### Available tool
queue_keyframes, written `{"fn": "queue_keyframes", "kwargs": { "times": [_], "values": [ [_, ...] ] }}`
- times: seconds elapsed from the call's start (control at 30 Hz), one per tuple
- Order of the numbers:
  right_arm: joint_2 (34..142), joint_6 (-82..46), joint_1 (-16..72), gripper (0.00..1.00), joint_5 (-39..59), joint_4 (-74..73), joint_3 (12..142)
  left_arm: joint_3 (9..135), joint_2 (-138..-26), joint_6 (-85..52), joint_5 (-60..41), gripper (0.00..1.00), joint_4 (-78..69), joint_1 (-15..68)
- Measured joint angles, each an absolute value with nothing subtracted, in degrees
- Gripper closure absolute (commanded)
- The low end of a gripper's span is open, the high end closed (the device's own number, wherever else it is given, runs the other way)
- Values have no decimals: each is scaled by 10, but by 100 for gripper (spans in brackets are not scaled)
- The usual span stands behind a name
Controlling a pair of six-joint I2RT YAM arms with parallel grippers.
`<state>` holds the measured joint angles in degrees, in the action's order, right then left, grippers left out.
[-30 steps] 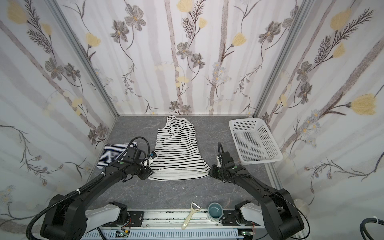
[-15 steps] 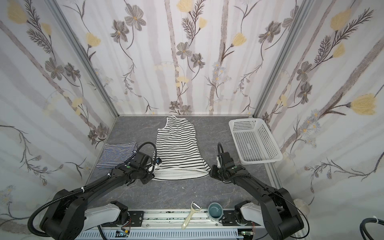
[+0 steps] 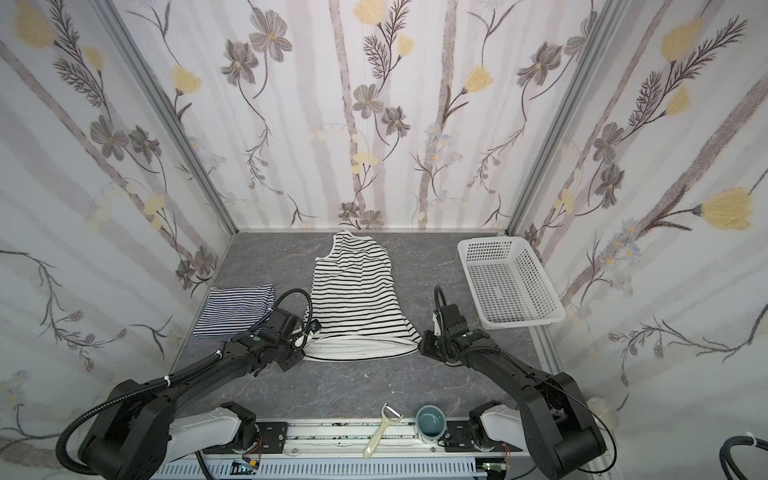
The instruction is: Fold and stack the tank tops
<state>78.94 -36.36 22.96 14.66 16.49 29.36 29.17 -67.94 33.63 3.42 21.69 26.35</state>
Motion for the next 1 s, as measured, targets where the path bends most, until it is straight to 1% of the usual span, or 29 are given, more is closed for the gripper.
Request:
{"fn": "queue_keyframes", "kwargs": {
  "times": [0.13,0.23,0.33,0.4,0.5,0.53,0.67,0.87,1.0],
  "values": [
    [784,-363,230,64,147,165,293,289,-679,330,34,59,207,263],
    [782,-363,230,65,147,164,291,288,-679,328,34,65,199,263],
    [780,-363,230,65,147,164,289,288,-685,326,34,77,191,263],
    [775,-363,230,64,147,164,287,288,-687,325,34,89,191,263],
    [762,-359,231,62,146,165,284,285,-687,325,36,98,187,263],
    [758,-359,232,61,147,166,284,284,-686,325,37,100,187,263],
    [741,-355,238,60,146,167,284,282,-681,323,38,100,187,263],
    [742,-353,255,60,145,170,284,282,-679,312,29,100,187,263],
    [769,-353,258,63,104,185,293,283,-677,305,22,100,187,262]
  ]
}}
